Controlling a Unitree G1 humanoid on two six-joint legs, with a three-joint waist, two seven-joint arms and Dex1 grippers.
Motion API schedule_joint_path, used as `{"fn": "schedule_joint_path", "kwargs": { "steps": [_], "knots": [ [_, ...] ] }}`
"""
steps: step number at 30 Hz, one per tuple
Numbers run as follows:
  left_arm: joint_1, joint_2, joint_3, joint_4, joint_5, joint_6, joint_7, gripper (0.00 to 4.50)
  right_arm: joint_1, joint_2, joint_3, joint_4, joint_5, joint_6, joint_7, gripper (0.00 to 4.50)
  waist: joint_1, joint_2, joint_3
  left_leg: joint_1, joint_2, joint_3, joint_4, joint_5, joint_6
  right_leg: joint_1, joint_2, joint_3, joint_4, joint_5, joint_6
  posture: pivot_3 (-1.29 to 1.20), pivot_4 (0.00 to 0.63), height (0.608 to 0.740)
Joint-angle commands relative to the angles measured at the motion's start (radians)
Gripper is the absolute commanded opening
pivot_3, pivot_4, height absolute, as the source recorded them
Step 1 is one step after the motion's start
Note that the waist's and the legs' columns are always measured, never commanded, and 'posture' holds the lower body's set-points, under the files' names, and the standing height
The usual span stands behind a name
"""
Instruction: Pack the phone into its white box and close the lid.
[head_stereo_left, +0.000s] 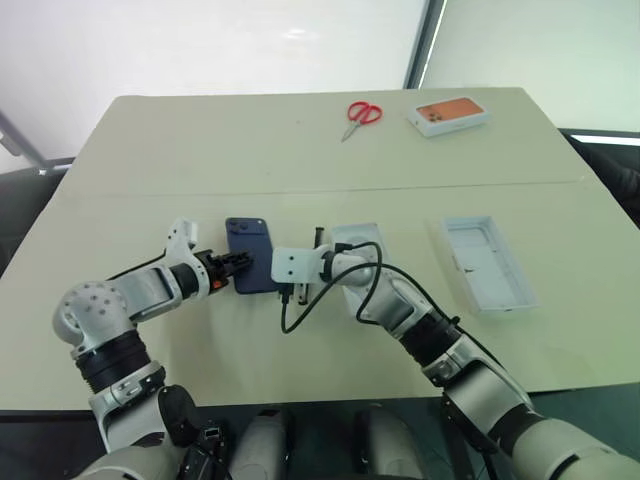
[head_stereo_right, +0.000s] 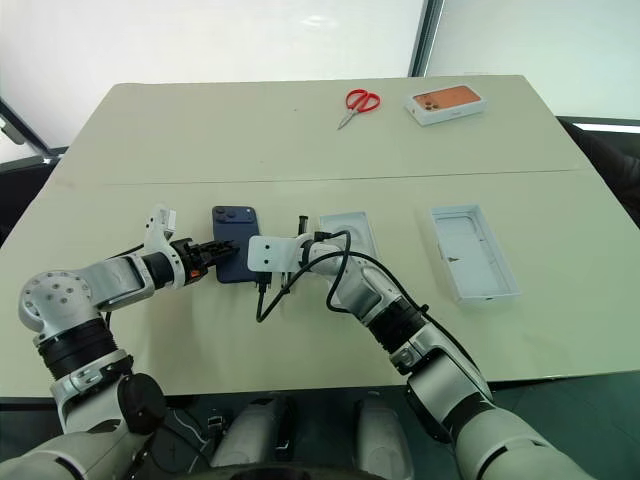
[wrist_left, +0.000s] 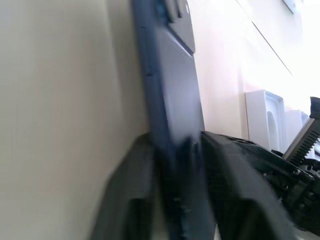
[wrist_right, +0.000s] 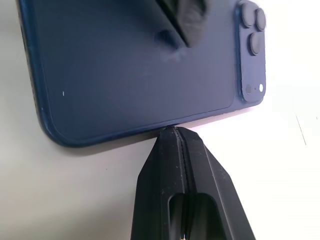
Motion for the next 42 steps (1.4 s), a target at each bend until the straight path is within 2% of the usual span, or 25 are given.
{"fn": "schedule_joint_path", "kwargs": {
  "steps": [1, 13, 15, 20, 24, 28, 31, 33, 37, 42],
  "knots": [
    [-0.007, 0.017, 0.017, -0.012, 0.017, -0.002, 0.007, 0.59, 0.015, 0.0, 0.014, -0.022, 0.003, 0.003, 0.015, 0.0, -0.002, 0.0, 0.0, 0.0, 0.0, 0.0, 0.0, 0.0, 0.0, 0.0, 0.0, 0.0, 0.0, 0.0, 0.0, 0.0, 0.15, 0.697],
    [-0.02, -0.003, 0.064, -0.026, 0.007, 0.028, 0.004, 0.59, 0.015, -0.021, 0.019, -0.047, -0.014, 0.0, 0.014, 0.0, -0.001, -0.001, 0.0, 0.003, 0.0, 0.0, -0.008, 0.002, -0.004, -0.001, 0.0, 0.0, 0.0, 0.0, 0.0, 0.0, 0.15, 0.697],
    [-0.028, -0.014, 0.085, -0.035, -0.02, 0.03, 0.006, 0.11, 0.016, -0.05, 0.002, -0.093, -0.013, 0.009, 0.029, 0.0, 0.0, -0.001, 0.0, 0.002, 0.0, 0.0, -0.008, 0.003, -0.004, -0.001, 0.0, 0.0, 0.0, 0.0, 0.0, 0.0, 0.15, 0.697],
    [-0.078, -0.07, 0.15, -0.065, -0.115, 0.03, 0.036, 0.01, 0.048, -0.151, -0.113, -0.338, 0.099, 0.133, 0.161, 0.0, 0.007, -0.004, 0.001, 0.002, 0.0, 0.0, -0.008, 0.003, -0.004, -0.002, 0.0, 0.0, -0.001, 0.0, 0.0, 0.0, 0.15, 0.697],
    [-0.147, -0.198, 0.164, -0.144, -0.16, 0.021, 0.109, 0.01, 0.116, -0.31, -0.263, -0.576, 0.278, 0.239, 0.324, 0.0, 0.022, -0.007, 0.003, 0.0, -0.001, -0.002, -0.007, 0.003, -0.004, -0.001, -0.001, -0.001, -0.003, 0.0, 0.0, 0.0, 0.15, 0.697],
    [-0.157, -0.341, 0.121, -0.21, -0.181, -0.013, 0.177, 0.01, 0.169, -0.409, -0.354, -0.648, 0.373, 0.299, 0.363, 0.0, 0.022, -0.008, 0.004, 0.0, -0.001, -0.002, -0.007, 0.002, -0.004, 0.0, -0.001, -0.001, -0.004, 0.0, 0.0, 0.0, 0.15, 0.697],
    [-0.14, -0.491, 0.047, -0.224, -0.161, -0.039, 0.246, 0.01, 0.204, -0.467, -0.43, -0.625, 0.414, 0.329, 0.348, 0.0, 0.02, -0.01, 0.005, 0.001, 0.0, -0.001, -0.008, 0.003, -0.004, 0.0, 0.0, -0.001, -0.003, 0.0, 0.0, 0.0, 0.15, 0.697],
    [-0.104, -0.545, -0.027, -0.214, -0.143, -0.06, 0.272, 0.01, 0.223, -0.507, -0.462, -0.606, 0.43, 0.328, 0.345, 0.0, 0.015, -0.009, 0.005, 0.001, 0.0, 0.0, -0.008, 0.003, -0.004, -0.001, 0.0, -0.001, -0.003, 0.0, -0.001, 0.0, 0.15, 0.697],
    [-0.059, -0.576, -0.132, -0.152, -0.139, -0.109, 0.32, 0.01, 0.263, -0.575, -0.497, -0.585, 0.455, 0.322, 0.34, 0.0, 0.011, -0.01, 0.005, 0.001, 0.0, 0.001, -0.008, 0.003, -0.004, -0.001, 0.0, 0.0, -0.003, 0.0, -0.001, 0.0, 0.15, 0.697],
    [-0.081, -0.554, -0.186, -0.054, -0.204, -0.16, 0.336, 0.01, 0.292, -0.609, -0.505, -0.568, 0.459, 0.303, 0.318, 0.0, 0.011, -0.01, 0.005, 0.001, 0.0, 0.0, -0.008, 0.003, -0.004, 0.0, 0.0, 0.0, -0.003, 0.0, -0.001, 0.0, 0.15, 0.697]
  ]
}}
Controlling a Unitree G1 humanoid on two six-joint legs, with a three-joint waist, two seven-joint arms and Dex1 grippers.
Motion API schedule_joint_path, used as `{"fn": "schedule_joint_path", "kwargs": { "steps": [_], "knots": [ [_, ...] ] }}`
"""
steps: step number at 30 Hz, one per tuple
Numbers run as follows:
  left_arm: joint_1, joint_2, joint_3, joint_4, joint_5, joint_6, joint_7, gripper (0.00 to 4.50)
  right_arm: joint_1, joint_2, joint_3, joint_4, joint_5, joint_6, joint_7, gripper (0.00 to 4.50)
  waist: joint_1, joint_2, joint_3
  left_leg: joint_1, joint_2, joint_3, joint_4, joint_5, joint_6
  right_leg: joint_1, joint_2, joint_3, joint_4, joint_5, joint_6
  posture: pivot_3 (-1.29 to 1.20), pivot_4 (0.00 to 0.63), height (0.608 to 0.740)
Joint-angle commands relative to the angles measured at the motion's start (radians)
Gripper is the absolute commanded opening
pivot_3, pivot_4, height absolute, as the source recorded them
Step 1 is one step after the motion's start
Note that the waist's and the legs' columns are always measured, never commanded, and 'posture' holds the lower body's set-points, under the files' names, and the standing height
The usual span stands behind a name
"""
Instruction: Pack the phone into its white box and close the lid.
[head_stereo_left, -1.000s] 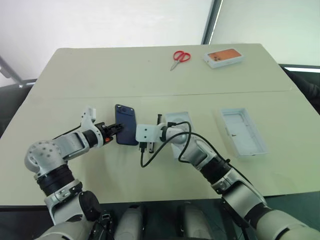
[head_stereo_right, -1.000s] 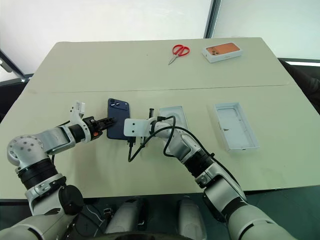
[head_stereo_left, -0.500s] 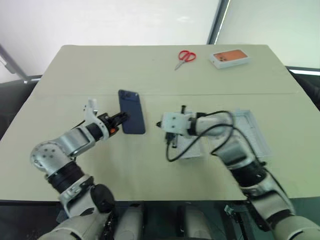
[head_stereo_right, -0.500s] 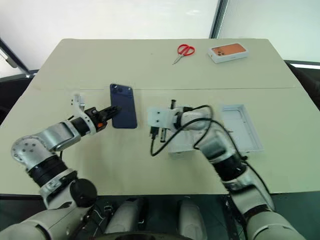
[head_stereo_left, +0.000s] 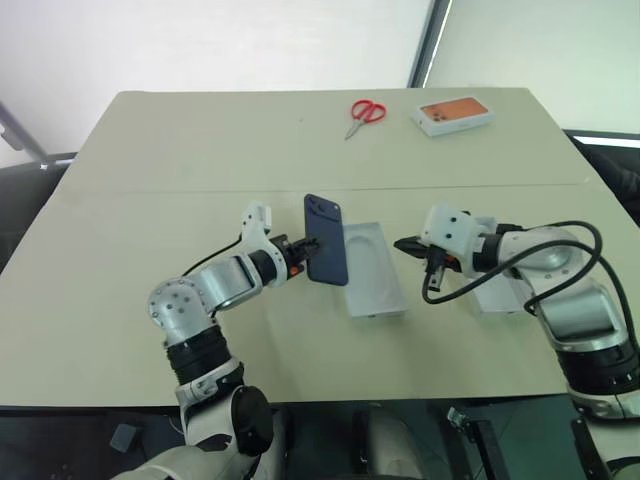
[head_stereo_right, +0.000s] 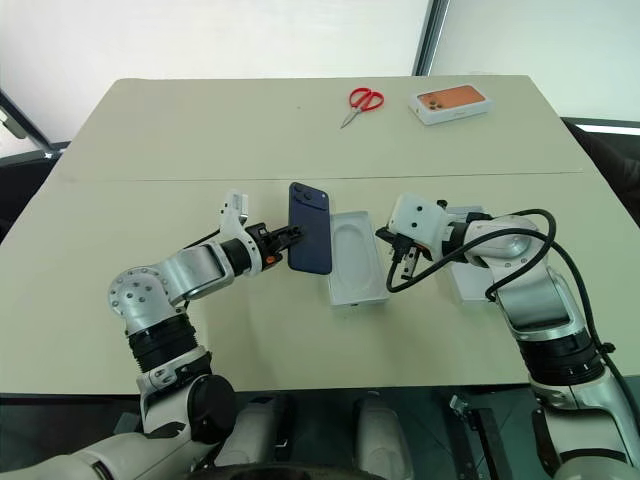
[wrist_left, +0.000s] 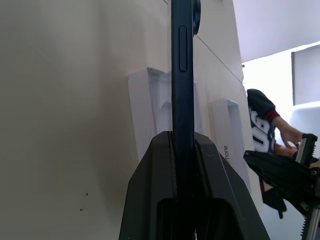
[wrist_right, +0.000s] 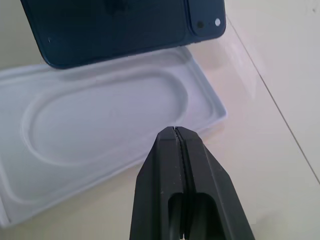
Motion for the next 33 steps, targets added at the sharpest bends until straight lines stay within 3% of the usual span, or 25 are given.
{"fn": "schedule_joint_path", "kwargs": {
  "steps": [1, 10, 25, 27, 33],
  "knots": [
    [-0.027, -0.142, -0.047, 0.027, -0.07, -0.046, 0.001, 0.01, -0.001, -0.016, -0.025, -0.012, 0.025, -0.022, -0.019, 0.0, 0.0, 0.0, 0.0, 0.0, 0.0, 0.0, 0.0, 0.0, 0.0, 0.0, 0.0, 0.0, 0.0, 0.0, 0.0, 0.0, 0.15, 0.697],
    [-0.031, -0.11, -0.114, 0.134, -0.187, -0.088, 0.024, 0.01, 0.008, -0.017, -0.001, 0.009, 0.026, -0.042, -0.048, 0.0, 0.002, 0.0, 0.0, 0.0, 0.0, 0.0, 0.0, 0.0, 0.0, 0.0, 0.0, 0.0, 0.0, 0.0, 0.0, 0.0, 0.15, 0.697],
    [-0.041, -0.065, -0.234, 0.194, -0.258, -0.142, 0.064, 0.01, 0.001, -0.016, 0.007, 0.024, 0.027, -0.05, -0.066, 0.0, 0.003, 0.0, 0.0, 0.0, 0.0, 0.0, 0.0, 0.0, 0.0, 0.0, 0.0, 0.0, 0.0, 0.0, 0.0, 0.0, 0.15, 0.697],
    [-0.015, -0.003, -0.232, 0.136, -0.328, -0.092, 0.067, 0.95, -0.004, -0.012, 0.009, 0.034, 0.023, -0.054, -0.072, 0.0, 0.003, 0.0, 0.0, 0.0, 0.0, 0.0, 0.0, 0.0, 0.0, 0.0, 0.0, 0.0, 0.0, 0.0, 0.0, 0.0, 0.15, 0.697],
    [0.016, 0.063, -0.258, 0.096, -0.434, -0.087, 0.103, 0.95, -0.011, -0.011, 0.015, 0.046, 0.023, -0.062, -0.079, 0.0, 0.001, 0.0, 0.0, 0.0, 0.0, 0.0, 0.0, 0.0, 0.0, 0.001, 0.0, 0.0, 0.0, 0.0, 0.0, 0.0, 0.15, 0.697]
  ]
}}
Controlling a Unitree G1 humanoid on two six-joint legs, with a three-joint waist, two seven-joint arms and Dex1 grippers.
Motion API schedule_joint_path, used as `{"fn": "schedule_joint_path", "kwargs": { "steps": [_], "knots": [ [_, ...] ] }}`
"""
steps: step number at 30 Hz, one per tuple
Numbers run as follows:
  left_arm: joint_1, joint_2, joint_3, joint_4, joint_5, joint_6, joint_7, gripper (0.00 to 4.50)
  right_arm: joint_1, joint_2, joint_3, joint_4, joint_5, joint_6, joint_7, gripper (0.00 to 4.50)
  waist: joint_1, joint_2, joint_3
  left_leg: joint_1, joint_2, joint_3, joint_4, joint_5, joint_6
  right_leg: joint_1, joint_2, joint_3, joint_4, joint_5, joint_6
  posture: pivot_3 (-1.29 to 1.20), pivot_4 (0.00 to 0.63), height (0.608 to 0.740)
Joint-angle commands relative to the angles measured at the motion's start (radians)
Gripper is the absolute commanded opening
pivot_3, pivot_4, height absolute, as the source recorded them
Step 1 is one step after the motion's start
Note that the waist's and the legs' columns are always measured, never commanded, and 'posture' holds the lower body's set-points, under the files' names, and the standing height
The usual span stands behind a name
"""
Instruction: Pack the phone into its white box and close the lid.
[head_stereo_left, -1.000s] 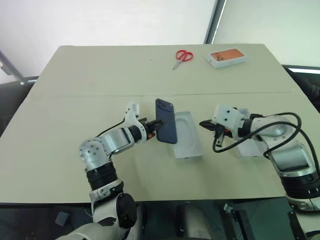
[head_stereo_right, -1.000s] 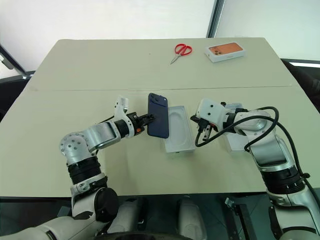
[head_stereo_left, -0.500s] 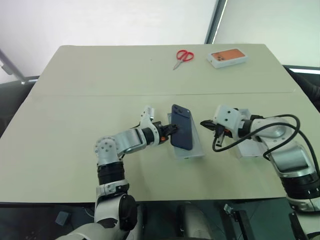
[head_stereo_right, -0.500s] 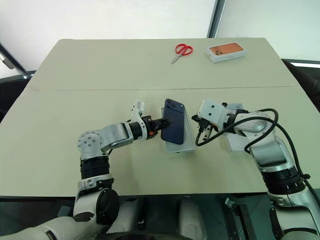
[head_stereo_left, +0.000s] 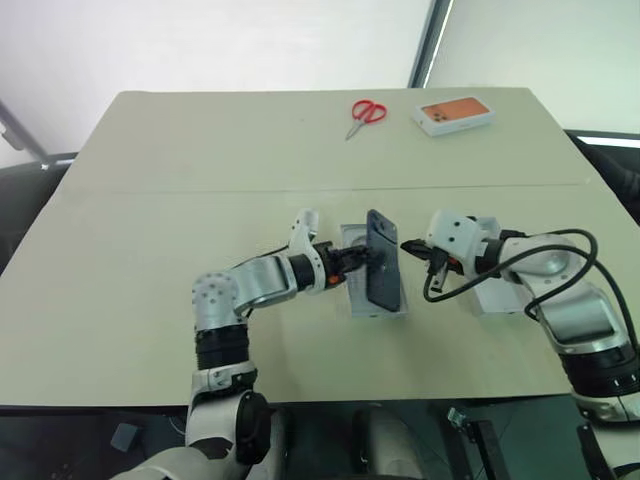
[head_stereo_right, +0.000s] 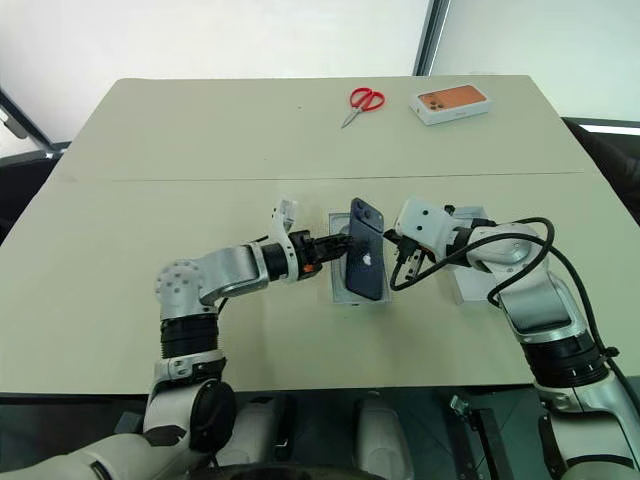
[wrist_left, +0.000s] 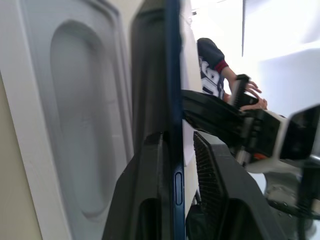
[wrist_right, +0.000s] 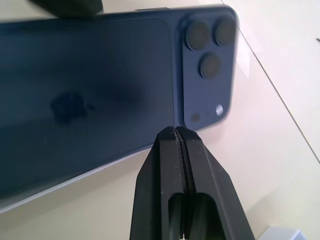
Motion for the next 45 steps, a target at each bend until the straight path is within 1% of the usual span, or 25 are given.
{"fn": "schedule_joint_path", "kwargs": {
  "steps": [1, 7, 13, 15, 16, 18, 20, 23, 25, 26, 27, 29, 34, 36, 38, 39, 41, 45],
  "knots": [
    [0.012, 0.021, -0.033, -0.034, -0.07, -0.009, 0.02, 0.95, -0.026, 0.001, 0.001, -0.001, 0.007, -0.026, -0.01, 0.0, 0.0, 0.0, 0.0, 0.0, 0.0, 0.0, 0.0, 0.0, 0.0, 0.0, 0.0, 0.0, 0.0, 0.0, 0.0, 0.0, 0.15, 0.697],
    [0.03, 0.074, -0.078, -0.044, -0.103, -0.041, 0.045, 0.95, -0.045, 0.008, 0.017, 0.025, 0.006, -0.043, -0.018, 0.0, 0.0, 0.0, 0.0, 0.0, 0.0, 0.0, 0.0, 0.0, 0.0, 0.0, 0.0, 0.0, 0.0, 0.0, 0.0, 0.0, 0.15, 0.697],
    [0.05, 0.14, -0.085, -0.066, -0.16, -0.097, 0.05, 0.95, -0.044, 0.003, 0.011, 0.021, 0.01, -0.043, -0.021, 0.0, 0.0, 0.0, 0.0, 0.0, 0.0, 0.0, 0.0, 0.0, 0.0, 0.0, 0.0, 0.0, 0.0, 0.0, 0.0, 0.0, 0.15, 0.697],
    [0.082, 0.277, -0.053, -0.131, -0.055, -0.139, -0.066, 0.95, -0.043, 0.004, 0.007, 0.005, 0.015, -0.03, -0.026, 0.0, -0.007, 0.0, 0.0, 0.0, 0.0, 0.0, 0.0, 0.0, 0.0, 0.0, 0.0, 0.0, 0.0, 0.0, 0.0, 0.0, 0.15, 0.697],
    [0.103, 0.369, -0.076, -0.18, 0.025, -0.152, -0.149, 0.95, -0.04, 0.005, 0.008, 0.0, 0.015, -0.026, -0.028, 0.0, -0.013, 0.0, 0.0, 0.0, 0.001, 0.0, 0.0, 0.0, 0.0, 0.0, 0.001, 0.001, 0.001, 0.0, 0.0, 0.0, 0.15, 0.697],
    [0.135, 0.484, -0.13, -0.235, 0.139, -0.195, -0.268, 0.95, -0.036, 0.006, 0.012, -0.002, 0.014, -0.023, -0.03, 0.0, -0.015, 0.001, 0.0, 0.002, 0.001, 0.002, -0.002, 0.0, -0.001, -0.001, 0.004, 0.002, 0.001, 0.0, 0.0, 0.0, 0.15, 0.697],
    [0.157, 0.542, -0.16, -0.257, 0.214, -0.252, -0.356, 0.95, -0.035, 0.005, 0.018, 0.002, 0.011, -0.024, -0.031, 0.0, -0.002, 0.002, 0.0, 0.002, 0.003, 0.001, -0.002, 0.001, -0.001, -0.001, 0.004, 0.002, 0.001, 0.0, -0.001, 0.0, 0.15, 0.697],
    [0.19, 0.638, -0.212, -0.289, 0.364, -0.35, -0.492, 0.95, -0.04, 0.007, 0.027, 0.018, 0.002, -0.032, -0.036, 0.0, 0.018, 0.002, 0.0, 0.002, 0.0, 0.001, -0.001, 0.0, 0.0, 0.002, 0.001, 0.002, -0.001, 0.0, -0.001, 0.0, 0.15, 0.697],
    [0.224, 0.703, -0.276, -0.339, 0.5, -0.461, -0.592, 0.41, -0.052, 0.006, 0.034, 0.037, -0.015, -0.036, -0.047, 0.0, 0.018, 0.002, 0.0, 0.002, -0.001, 0.001, -0.001, 0.0, 0.001, 0.002, 0.0, 0.002, -0.002, 0.0, -0.001, 0.0, 0.15, 0.697],
    [0.229, 0.724, -0.308, -0.353, 0.531, -0.472, -0.629, 0.12, -0.055, 0.003, 0.038, 0.044, -0.024, -0.038, -0.052, 0.0, 0.018, 0.002, 0.0, 0.002, -0.001, 0.001, -0.001, 0.0, 0.001, 0.002, 0.0, 0.002, -0.002, 0.0, -0.001, 0.0, 0.15, 0.697],
    [0.231, 0.74, -0.343, -0.367, 0.56, -0.484, -0.667, 0.05, -0.056, -0.004, 0.041, 0.048, -0.033, -0.043, -0.055, 0.0, 0.02, 0.002, 0.0, 0.002, 0.0, 0.001, -0.001, 0.0, 0.001, 0.002, 0.0, 0.002, -0.002, 0.0, -0.001, 0.0, 0.15, 0.697],
    [0.233, 0.749, -0.374, -0.373, 0.591, -0.495, -0.713, 0.05, -0.055, -0.01, 0.044, 0.052, -0.042, -0.049, -0.057, 0.0, 0.02, 0.002, 0.0, 0.001, 0.0, 0.001, -0.001, 0.0, 0.001, 0.002, 0.0, 0.001, -0.002, 0.0, -0.001, 0.0, 0.15, 0.697],
    [0.19, 0.749, -0.534, -0.371, 0.725, -0.529, -0.84, 0.05, -0.045, -0.057, 0.065, 0.071, -0.112, -0.081, -0.065, 0.0, 0.017, 0.002, 0.0, 0.002, 0.0, 0.001, -0.001, -0.001, 0.001, 0.002, 0.0, 0.001, -0.002, 0.0, -0.001, 0.0, 0.15, 0.697],
    [0.178, 0.744, -0.56, -0.364, 0.756, -0.53, -0.869, 0.05, -0.043, -0.064, 0.07, 0.075, -0.124, -0.089, -0.066, 0.0, 0.016, 0.002, 0.0, 0.001, 0.0, 0.001, -0.001, -0.001, 0.002, 0.002, 0.0, 0.001, -0.002, 0.0, -0.001, 0.0, 0.15, 0.697],
    [0.178, 0.737, -0.558, -0.361, 0.774, -0.53, -0.885, 0.05, -0.043, -0.063, 0.069, 0.077, -0.127, -0.091, -0.065, 0.0, 0.009, 0.002, 0.001, 0.002, 0.0, 0.001, -0.001, -0.001, 0.002, 0.002, 0.0, 0.001, -0.002, 0.0, -0.001, 0.0, 0.15, 0.697],
    [0.132, 0.692, -0.618, -0.309, 0.814, -0.545, -0.906, 0.05, -0.016, -0.09, 0.077, 0.058, -0.142, -0.102, -0.047, 0.0, 0.008, 0.003, 0.001, 0.002, 0.001, 0.001, -0.001, -0.001, 0.002, 0.001, 0.001, 0.001, -0.001, 0.0, -0.001, 0.0, 0.15, 0.697],
    [0.067, 0.628, -0.708, -0.233, 0.877, -0.562, -0.947, 0.05, 0.021, -0.119, 0.088, 0.027, -0.154, -0.106, -0.025, 0.0, 0.023, 0.003, 0.001, 0.002, 0.0, 0.0, -0.001, -0.001, 0.003, 0.002, 0.0, 0.0, -0.001, 0.0, -0.001, 0.0, 0.15, 0.697],
    [0.022, 0.579, -0.771, -0.169, 0.945, -0.577, -1.005, 0.05, 0.051, -0.119, 0.098, -0.017, -0.153, -0.09, -0.014, 0.0, 0.007, 0.003, 0.001, 0.0, -0.001, 0.002, 0.001, -0.001, 0.004, 0.002, 0.0, 0.001, -0.002, 0.0, 0.0, 0.0, 0.15, 0.697]
  ]
}}
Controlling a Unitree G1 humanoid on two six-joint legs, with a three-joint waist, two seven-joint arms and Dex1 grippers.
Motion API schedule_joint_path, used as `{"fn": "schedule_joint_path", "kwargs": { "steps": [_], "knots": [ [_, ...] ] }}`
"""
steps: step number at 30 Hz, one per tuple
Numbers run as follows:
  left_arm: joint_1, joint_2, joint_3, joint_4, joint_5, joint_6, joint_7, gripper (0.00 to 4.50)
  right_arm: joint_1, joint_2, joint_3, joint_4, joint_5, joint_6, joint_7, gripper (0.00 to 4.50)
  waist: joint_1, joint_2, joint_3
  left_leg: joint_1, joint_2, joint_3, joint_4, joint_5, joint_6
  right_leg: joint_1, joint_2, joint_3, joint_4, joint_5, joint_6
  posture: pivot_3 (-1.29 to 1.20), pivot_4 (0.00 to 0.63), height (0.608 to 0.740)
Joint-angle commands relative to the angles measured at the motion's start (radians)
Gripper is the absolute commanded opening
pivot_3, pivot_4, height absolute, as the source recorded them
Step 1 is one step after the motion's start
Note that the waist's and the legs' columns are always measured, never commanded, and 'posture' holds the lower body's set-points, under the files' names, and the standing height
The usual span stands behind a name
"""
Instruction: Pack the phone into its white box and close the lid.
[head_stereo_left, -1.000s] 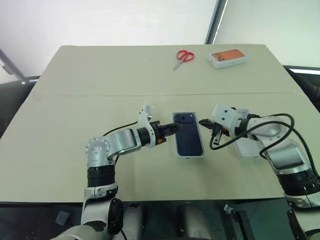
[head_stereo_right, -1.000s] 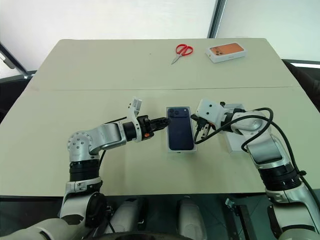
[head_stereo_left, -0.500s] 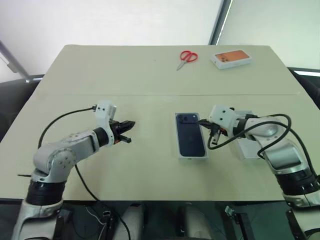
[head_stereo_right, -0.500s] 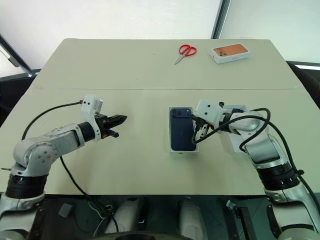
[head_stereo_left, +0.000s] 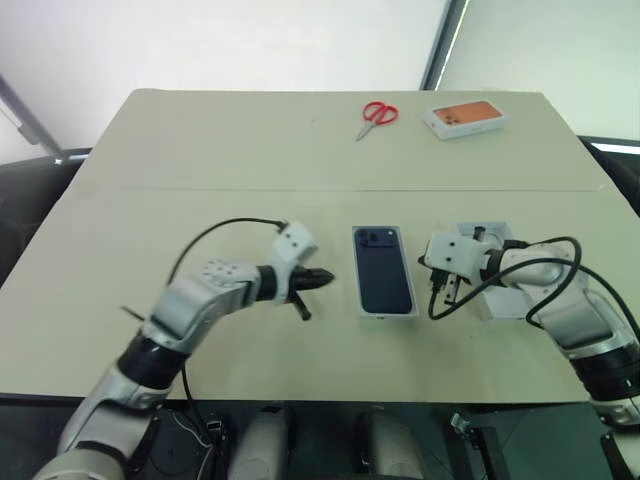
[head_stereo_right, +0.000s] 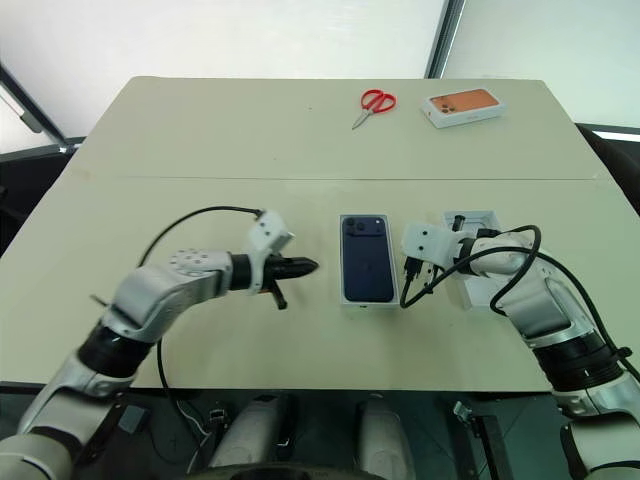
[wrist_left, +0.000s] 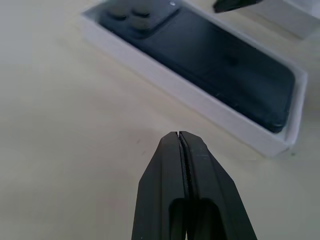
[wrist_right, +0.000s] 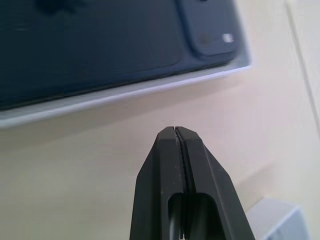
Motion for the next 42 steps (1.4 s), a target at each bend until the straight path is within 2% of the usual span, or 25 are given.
{"fn": "schedule_joint_path", "kwargs": {
  "steps": [1, 9, 16, 29, 32, 36, 38, 40, 42],
  "knots": [
    [-0.035, -0.028, -0.037, 0.035, 0.061, -0.031, -0.049, 0.05, 0.023, -0.016, -0.006, -0.072, -0.005, 0.004, 0.013, 0.0, -0.012, 0.0, 0.0, 0.0, 0.001, 0.0, 0.0, 0.0, 0.0, 0.0, 0.0, 0.0, 0.0, 0.0, 0.0, 0.0, 0.15, 0.697],
    [-0.073, -0.15, -0.058, 0.102, 0.122, -0.03, -0.084, 0.05, 0.058, -0.013, 0.006, -0.133, 0.006, 0.028, 0.042, 0.0, -0.015, 0.0, 0.0, 0.001, 0.001, -0.001, -0.001, 0.0, 0.0, 0.0, 0.001, 0.0, 0.002, 0.0, 0.0, 0.0, 0.15, 0.697],
    [-0.107, -0.238, -0.056, 0.18, 0.178, -0.039, -0.08, 0.05, 0.082, -0.026, -0.004, -0.161, 0.022, 0.04, 0.068, 0.0, 0.001, 0.0, 0.0, 0.001, 0.0, -0.001, 0.0, 0.0, 0.0, 0.001, 0.0, -0.001, 0.001, 0.0, 0.0, 0.0, 0.15, 0.697],
    [-0.111, -0.262, -0.027, 0.2, 0.222, -0.04, -0.142, 0.05, 0.071, -0.06, -0.048, -0.129, 0.019, 0.065, 0.07, 0.0, 0.006, 0.0, 0.0, 0.002, 0.0, -0.001, 0.001, 0.0, 0.0, 0.002, 0.0, -0.001, 0.001, 0.0, 0.0, 0.0, 0.15, 0.697],
    [-0.105, -0.255, -0.01, 0.199, 0.231, -0.039, -0.134, 0.0, 0.061, -0.074, -0.087, -0.124, 0.047, 0.113, 0.082, 0.77, 0.005, 0.0, 0.0, 0.002, 0.0, -0.001, 0.001, 0.0, 0.0, 0.002, 0.0, -0.001, 0.001, 0.0, 0.0, 0.0, 0.15, 0.697],
    [-0.098, -0.247, 0.026, 0.187, 0.225, -0.036, -0.127, 0.0, 0.065, -0.089, -0.152, -0.166, 0.122, 0.173, 0.115, 2.8, 0.005, 0.0, 0.0, 0.002, 0.0, -0.001, 0.001, 0.0, 0.0, 0.002, 0.0, -0.001, 0.001, 0.0, 0.0, 0.0, 0.15, 0.697],
    [-0.073, -0.21, 0.093, 0.146, 0.205, -0.063, -0.137, 0.0, 0.056, -0.078, -0.238, -0.228, 0.198, 0.324, 0.107, 3.64, 0.002, 0.0, 0.0, 0.002, 0.0, -0.001, 0.001, 0.0, 0.0, 0.002, 0.0, -0.001, 0.001, 0.0, 0.0, 0.0, 0.15, 0.697],
    [-0.04, -0.168, 0.139, 0.099, 0.189, -0.107, -0.164, 0.0, 0.043, -0.087, -0.28, -0.264, 0.253, 0.527, 0.101, 3.64, -0.008, 0.001, 0.0, 0.001, 0.001, -0.001, 0.0, 0.0, 0.0, 0.001, 0.0, 0.0, 0.001, 0.0, 0.0, 0.0, 0.15, 0.697],
    [-0.02, -0.147, 0.152, 0.073, 0.184, -0.137, -0.184, 0.0, 0.035, -0.101, -0.284, -0.281, 0.284, 0.644, 0.092, 3.64, -0.011, 0.001, 0.0, 0.002, 0.002, -0.002, 0.0, 0.0, -0.001, 0.001, 0.001, -0.001, 0.002, 0.0, 0.0, 0.0, 0.15, 0.697]
  ]
}}
